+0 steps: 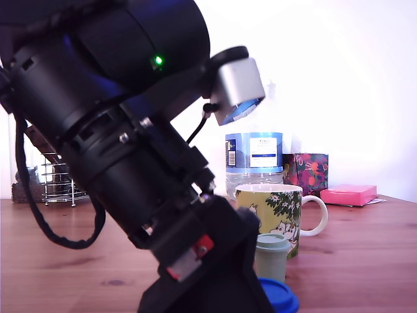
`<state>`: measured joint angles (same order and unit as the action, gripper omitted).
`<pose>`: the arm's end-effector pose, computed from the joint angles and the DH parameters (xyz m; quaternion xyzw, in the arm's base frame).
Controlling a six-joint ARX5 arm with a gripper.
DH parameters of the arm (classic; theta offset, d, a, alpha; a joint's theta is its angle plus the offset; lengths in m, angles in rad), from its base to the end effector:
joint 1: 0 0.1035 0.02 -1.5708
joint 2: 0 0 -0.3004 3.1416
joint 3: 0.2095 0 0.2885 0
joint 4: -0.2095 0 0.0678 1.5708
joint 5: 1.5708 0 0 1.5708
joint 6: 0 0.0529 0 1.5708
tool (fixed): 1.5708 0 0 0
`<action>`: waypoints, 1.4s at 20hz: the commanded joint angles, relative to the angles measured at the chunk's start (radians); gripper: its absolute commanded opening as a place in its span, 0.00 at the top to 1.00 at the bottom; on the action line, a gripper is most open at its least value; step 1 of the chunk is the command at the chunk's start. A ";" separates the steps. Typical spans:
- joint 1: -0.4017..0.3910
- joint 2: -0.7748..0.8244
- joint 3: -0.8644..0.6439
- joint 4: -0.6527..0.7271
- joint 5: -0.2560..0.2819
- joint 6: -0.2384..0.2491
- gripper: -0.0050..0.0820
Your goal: Pick up the coffee capsules from the table one by one and drop them inside the nearest coffee cup
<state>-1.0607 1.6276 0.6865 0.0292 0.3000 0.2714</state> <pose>0.1446 -0.2905 0.1171 0.2564 0.3287 -0.6149 0.6694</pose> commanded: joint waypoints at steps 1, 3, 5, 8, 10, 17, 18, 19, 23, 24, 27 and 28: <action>-0.010 0.011 0.003 0.010 0.000 0.010 0.32; -0.010 0.011 0.003 0.020 0.001 0.010 0.32; -0.016 0.011 0.003 0.024 0.001 0.010 0.36; -0.018 0.011 0.003 0.024 0.001 0.010 0.46; -0.018 0.011 0.003 0.024 0.002 0.010 0.52; -0.019 0.011 0.003 0.024 0.002 0.010 0.72; -0.019 0.011 0.003 0.024 0.002 0.010 0.72; -0.019 0.010 0.003 0.024 0.002 0.010 0.72; -0.019 0.010 0.017 0.024 0.003 0.010 0.72; -0.019 0.009 0.026 0.024 0.006 0.010 0.72; -0.019 0.008 0.071 0.023 0.006 0.010 0.72; -0.019 0.008 0.092 0.023 0.005 0.010 0.72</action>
<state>-1.0737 1.6276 0.7647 0.0452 0.3042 0.2718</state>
